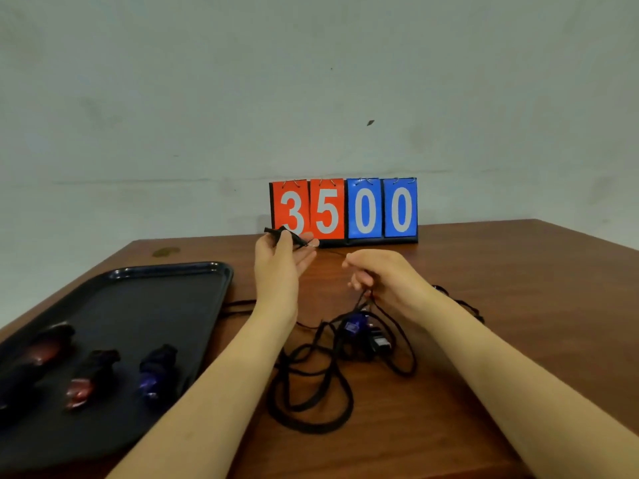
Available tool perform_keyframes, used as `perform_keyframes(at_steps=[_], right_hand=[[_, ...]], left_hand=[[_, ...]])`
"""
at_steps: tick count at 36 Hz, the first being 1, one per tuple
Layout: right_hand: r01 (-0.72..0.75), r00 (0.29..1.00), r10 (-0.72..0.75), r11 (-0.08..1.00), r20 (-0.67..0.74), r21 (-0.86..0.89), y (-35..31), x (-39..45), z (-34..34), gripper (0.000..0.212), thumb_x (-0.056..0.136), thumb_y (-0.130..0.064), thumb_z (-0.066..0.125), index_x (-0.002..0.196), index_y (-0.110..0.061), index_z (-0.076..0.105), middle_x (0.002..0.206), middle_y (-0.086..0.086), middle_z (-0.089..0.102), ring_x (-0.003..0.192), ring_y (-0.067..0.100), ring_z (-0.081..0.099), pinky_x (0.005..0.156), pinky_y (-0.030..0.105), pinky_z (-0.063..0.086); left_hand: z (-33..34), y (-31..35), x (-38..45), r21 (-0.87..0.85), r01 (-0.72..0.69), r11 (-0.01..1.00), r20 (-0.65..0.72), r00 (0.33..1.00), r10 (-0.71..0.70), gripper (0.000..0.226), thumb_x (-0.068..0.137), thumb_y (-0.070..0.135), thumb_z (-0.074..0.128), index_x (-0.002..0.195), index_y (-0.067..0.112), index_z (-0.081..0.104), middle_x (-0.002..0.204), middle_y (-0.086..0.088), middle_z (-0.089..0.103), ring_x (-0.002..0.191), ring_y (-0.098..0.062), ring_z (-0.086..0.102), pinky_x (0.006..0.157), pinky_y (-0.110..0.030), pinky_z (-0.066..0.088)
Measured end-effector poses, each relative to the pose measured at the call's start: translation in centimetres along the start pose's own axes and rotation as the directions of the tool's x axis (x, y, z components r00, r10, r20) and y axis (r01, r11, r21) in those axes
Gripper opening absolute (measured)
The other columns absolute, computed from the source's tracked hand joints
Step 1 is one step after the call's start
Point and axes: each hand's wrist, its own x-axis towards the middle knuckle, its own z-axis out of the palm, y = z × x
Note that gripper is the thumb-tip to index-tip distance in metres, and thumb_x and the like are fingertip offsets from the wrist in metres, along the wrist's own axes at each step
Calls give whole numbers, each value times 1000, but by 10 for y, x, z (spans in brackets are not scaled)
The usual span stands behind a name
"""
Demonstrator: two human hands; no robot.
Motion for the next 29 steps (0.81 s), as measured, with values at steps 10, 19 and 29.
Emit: perform_keyframes(at_steps=[10, 19, 29], right_hand=[[-84, 985, 74, 994, -158, -62, -10, -6, -7, 37, 93, -34, 59, 65, -11, 55, 47, -2, 40, 49, 14, 44, 80, 38, 53], [113, 972, 131, 478, -198, 871, -20, -9, -41, 33, 87, -32, 61, 60, -16, 54, 45, -9, 31, 39, 6, 31, 52, 23, 44], [221, 951, 74, 513, -299, 830, -14, -4, -57, 25, 99, -27, 44, 86, -14, 62, 48, -9, 30, 37, 4, 24, 35, 16, 23]], left_hand=[[-20, 24, 5, -274, -33, 961, -174, 985, -16, 16, 105, 21, 36, 112, 11, 46, 74, -3, 51, 58, -14, 62, 63, -29, 55], [-26, 24, 6, -84, -69, 994, -199, 979, 51, 10, 102, 20, 39, 103, 18, 49, 66, 4, 43, 44, -4, 28, 38, -18, 23], [-31, 1, 3, 536, -201, 820, -64, 959, 277, 25, 100, 27, 44, 119, 12, 51, 86, 3, 56, 71, -11, 52, 65, -30, 47]])
